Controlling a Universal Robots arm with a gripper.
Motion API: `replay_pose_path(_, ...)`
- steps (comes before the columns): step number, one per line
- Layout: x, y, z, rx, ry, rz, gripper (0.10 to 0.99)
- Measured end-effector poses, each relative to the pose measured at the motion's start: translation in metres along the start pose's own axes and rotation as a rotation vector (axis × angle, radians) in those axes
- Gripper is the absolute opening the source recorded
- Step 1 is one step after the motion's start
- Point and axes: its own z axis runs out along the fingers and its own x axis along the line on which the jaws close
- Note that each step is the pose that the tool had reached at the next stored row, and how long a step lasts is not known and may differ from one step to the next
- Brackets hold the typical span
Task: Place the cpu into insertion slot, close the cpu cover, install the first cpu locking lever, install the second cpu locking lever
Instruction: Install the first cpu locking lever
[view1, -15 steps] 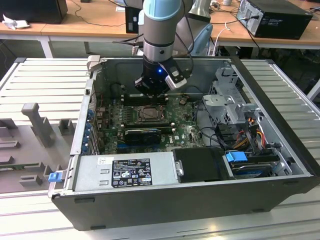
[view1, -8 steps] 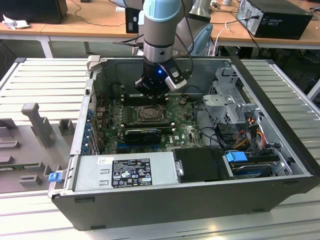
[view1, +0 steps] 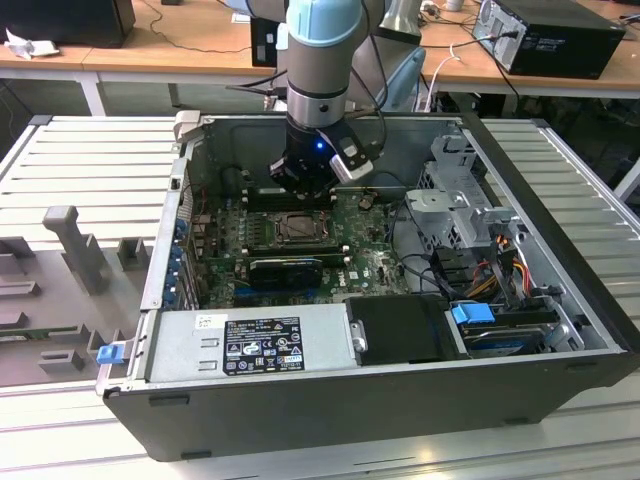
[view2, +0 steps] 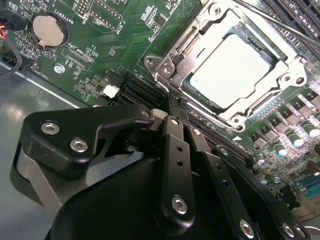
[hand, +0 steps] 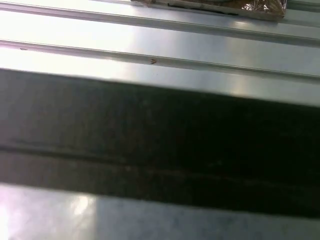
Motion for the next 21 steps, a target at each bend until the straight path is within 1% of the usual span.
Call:
replay_pose_path(6, 0.0002, -0.0005, 0.0036, 0.001, 0.0007, 0.000, 0.106)
replay_pose_path(9, 0.0003, -0.0008, 0.0047, 0.000, 0.0005, 0.000, 0.106)
replay_pose_path(11, 0.0004, -0.0011, 0.0042, -0.004, 0.0003, 0.000, 0.106)
replay_pose_path(12, 0.0005, -0.0011, 0.0035, -0.012, -0.0001, 0.000, 0.106)
replay_pose_path(14, 0.0001, -0.0004, 0.0033, -0.020, -0.0022, 0.000, 0.106)
replay_pose_path(15, -0.0002, 0.0000, 0.0016, -0.024, -0.0036, 0.000, 0.106)
replay_pose_path(17, -0.0001, 0.0005, -0.0055, -0.023, -0.0026, 0.000, 0.106)
replay_pose_path(19, -0.0002, 0.0009, -0.0105, -0.023, -0.0025, 0.000, 0.106)
replay_pose_path(20, -0.0002, 0.0013, -0.0147, -0.023, -0.0024, 0.000, 0.106)
replay_pose_path(21, -0.0002, 0.0006, -0.0151, -0.023, -0.0025, 0.000, 0.106)
